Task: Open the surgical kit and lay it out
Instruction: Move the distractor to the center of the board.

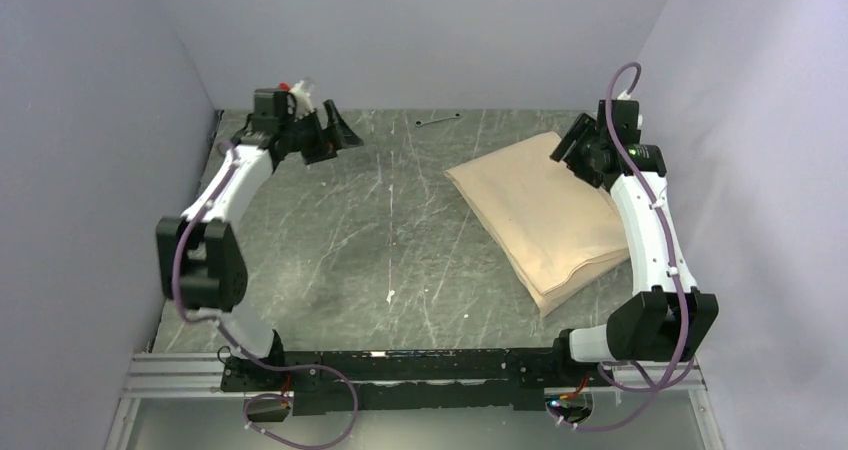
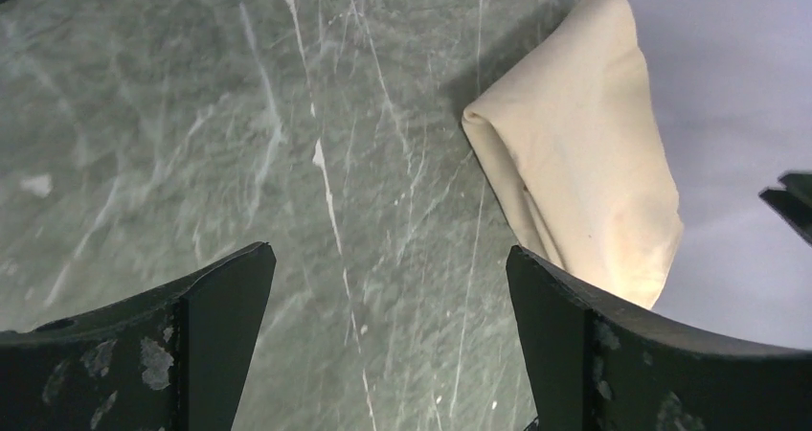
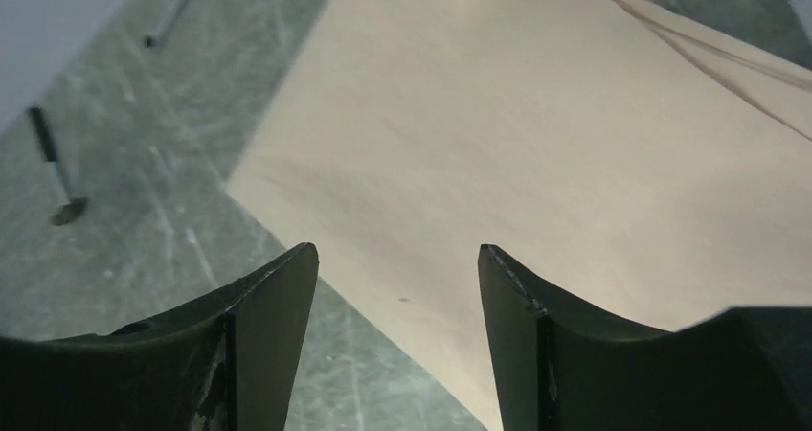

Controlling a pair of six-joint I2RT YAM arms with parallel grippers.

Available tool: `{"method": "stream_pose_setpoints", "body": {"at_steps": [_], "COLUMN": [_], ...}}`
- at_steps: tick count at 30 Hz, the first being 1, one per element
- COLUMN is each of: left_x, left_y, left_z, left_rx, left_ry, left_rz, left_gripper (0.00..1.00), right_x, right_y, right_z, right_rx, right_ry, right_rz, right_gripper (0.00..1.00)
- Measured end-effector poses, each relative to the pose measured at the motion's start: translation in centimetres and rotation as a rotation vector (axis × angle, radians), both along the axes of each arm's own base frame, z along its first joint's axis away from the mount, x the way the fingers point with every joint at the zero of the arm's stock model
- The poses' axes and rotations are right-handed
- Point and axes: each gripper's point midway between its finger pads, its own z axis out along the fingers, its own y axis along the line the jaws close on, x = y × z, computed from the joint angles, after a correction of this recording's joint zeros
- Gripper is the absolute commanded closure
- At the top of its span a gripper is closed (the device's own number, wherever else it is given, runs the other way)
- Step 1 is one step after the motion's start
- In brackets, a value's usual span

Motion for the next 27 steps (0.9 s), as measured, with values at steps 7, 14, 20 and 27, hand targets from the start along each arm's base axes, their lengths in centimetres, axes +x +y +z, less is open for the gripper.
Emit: {"method": "stream_pose_setpoints", "body": {"at_steps": [7,14,20,27], "left_x": [6.8,10.0,12.8,14.1], "left_y": [-6.3,-12.0,-10.6,-2.7], "left_z": [-3.3,-7.5,-14.2,-18.3], "left_rx": [0.023,0.025,0.163,0.271], "left_ry": [0.057,0.065,0.138,0.239], "left_rz": [-0.113,-0.204,-0.122,0.054], "left_gripper": [0.07,0.1,0.22,0.25], "right_x": [-4.3,-8.2,-8.6,-8.8], "right_y": [-4.0,-7.1,-7.2,-6.3], "right_z": [-3.4,-7.9,-8.7,-9.4], "right_rx": [-0.082,-0.062,0.01,0.063], "right_ry": [0.162,0.332,0.346,0.336], "right_rz": [-0.13,-0.246,-0.26,-0.261], "right_gripper": [0.21,0.22,0.26,0.29]}}
